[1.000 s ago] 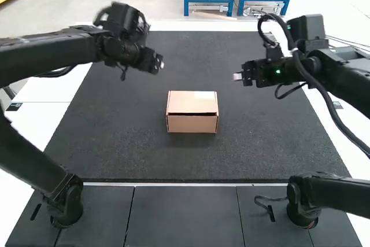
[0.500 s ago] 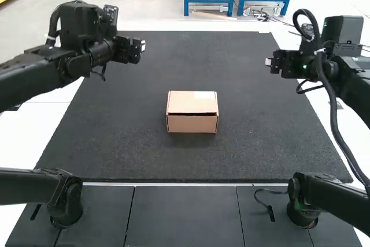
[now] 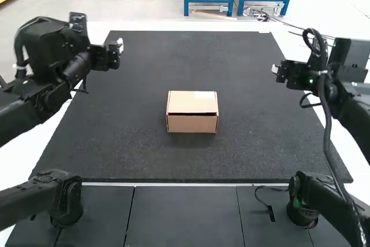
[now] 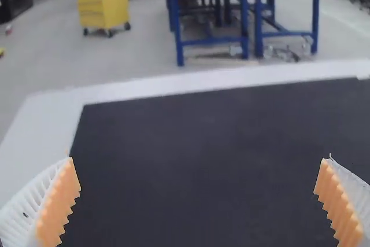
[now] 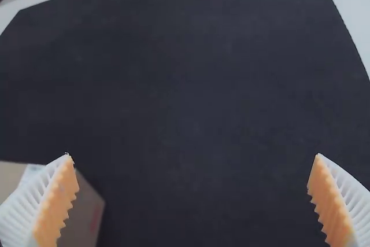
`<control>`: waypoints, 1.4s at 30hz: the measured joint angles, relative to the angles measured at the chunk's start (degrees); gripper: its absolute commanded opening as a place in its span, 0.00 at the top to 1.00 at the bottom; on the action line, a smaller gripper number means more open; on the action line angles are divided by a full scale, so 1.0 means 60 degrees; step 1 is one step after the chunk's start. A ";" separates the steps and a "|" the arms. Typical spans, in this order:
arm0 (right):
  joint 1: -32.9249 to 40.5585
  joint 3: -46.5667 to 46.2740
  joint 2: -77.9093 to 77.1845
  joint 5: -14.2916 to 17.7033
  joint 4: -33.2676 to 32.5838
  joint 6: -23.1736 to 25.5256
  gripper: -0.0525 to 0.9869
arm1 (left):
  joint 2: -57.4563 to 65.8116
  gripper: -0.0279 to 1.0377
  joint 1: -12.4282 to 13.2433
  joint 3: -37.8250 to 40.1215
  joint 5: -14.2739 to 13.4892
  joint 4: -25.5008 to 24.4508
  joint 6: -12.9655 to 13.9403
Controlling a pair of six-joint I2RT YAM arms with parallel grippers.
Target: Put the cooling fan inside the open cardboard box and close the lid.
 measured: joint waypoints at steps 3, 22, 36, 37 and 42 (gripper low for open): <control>0.0000 -0.0543 -0.0306 -0.0007 0.0510 0.0226 0.07 | -0.0528 0.07 0.0211 -0.0441 -0.0044 0.0506 0.0007; 0.0069 -0.3967 -0.2816 0.0280 0.3450 0.0732 0.07 | -0.3952 0.07 0.0801 -0.3027 0.1009 0.1912 0.0299; 0.0911 -0.5945 -0.5431 0.0761 0.4018 0.0765 0.07 | -0.6972 0.07 0.1005 -0.4685 0.2157 0.1953 0.0288; 0.0947 -0.5949 -0.5646 0.0776 0.4044 0.0758 0.07 | -0.6972 0.07 0.1064 -0.4790 0.2186 0.1967 0.0240; 0.0965 -0.5992 -0.6604 0.0820 0.4000 0.0750 0.07 | -0.6972 0.07 0.1504 -0.5297 0.2310 0.2135 -0.0095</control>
